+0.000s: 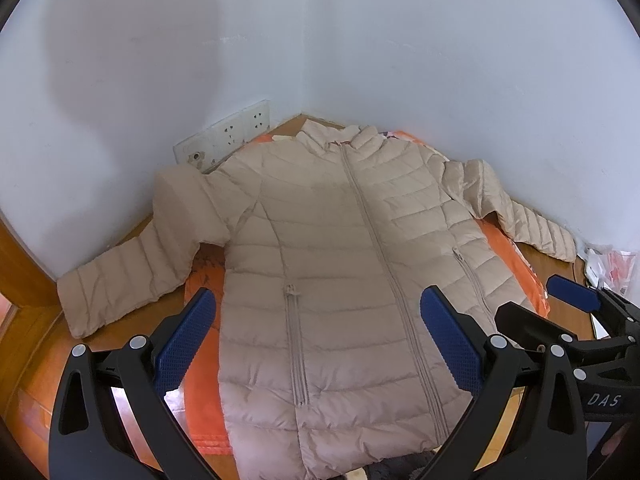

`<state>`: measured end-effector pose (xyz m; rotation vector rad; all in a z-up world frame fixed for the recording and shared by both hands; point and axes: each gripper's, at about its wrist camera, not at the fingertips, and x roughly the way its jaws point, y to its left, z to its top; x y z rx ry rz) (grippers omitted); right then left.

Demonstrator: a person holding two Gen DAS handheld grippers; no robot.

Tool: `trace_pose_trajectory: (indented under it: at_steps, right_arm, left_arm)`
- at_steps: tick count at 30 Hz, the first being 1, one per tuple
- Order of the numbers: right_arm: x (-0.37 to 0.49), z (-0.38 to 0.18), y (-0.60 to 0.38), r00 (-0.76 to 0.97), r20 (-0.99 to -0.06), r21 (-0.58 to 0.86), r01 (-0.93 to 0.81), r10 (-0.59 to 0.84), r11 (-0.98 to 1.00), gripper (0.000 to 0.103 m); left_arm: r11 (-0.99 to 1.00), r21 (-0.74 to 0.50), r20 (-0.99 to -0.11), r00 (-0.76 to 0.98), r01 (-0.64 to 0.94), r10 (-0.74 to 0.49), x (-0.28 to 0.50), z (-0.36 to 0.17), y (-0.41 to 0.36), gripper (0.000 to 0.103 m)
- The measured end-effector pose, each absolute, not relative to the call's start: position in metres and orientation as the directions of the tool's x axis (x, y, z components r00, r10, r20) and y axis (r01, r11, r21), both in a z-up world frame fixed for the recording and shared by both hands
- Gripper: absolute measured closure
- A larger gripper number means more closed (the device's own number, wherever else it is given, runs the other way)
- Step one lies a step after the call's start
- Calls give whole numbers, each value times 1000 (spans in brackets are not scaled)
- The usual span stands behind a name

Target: Fold large clothes

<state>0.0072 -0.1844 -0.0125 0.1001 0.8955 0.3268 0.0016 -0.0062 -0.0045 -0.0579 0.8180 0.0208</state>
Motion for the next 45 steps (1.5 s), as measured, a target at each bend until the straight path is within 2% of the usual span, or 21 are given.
trace_pose_trajectory:
  at_steps: [22,29,31,37,41,45]
  right_arm:
    - [10,-20,-189,571,-755,235,-223,322,946,4]
    - [26,-27,-200,553,-736,396,-116,391,911,4]
    - [31,-25,-199,572,-726,396,-107,382,912,4]
    - [36,-16,-166,668,-700,170,-190,254,967,5]
    - [46,-25,-150,641,-703,194,-243,308,950,5]
    - [62,-39,-138,553,-757,239,-261,348,935,5]
  left_arm:
    - [998,-43,-744,668,-47,-1,8,-9,-2,6]
    - [997,-47,-756,654,-59,3,20,-20,16,6]
    - [995,-57,-765,644,-81,9,25,-27,30,6]
    - [966,-134,-787,616,-219,30,30,-51,93,6]
    - [928,-180,-807,589,-326,50,27,-72,142,6]
    - [882,-145,-831,539,-449,138,19,-95,191,6]
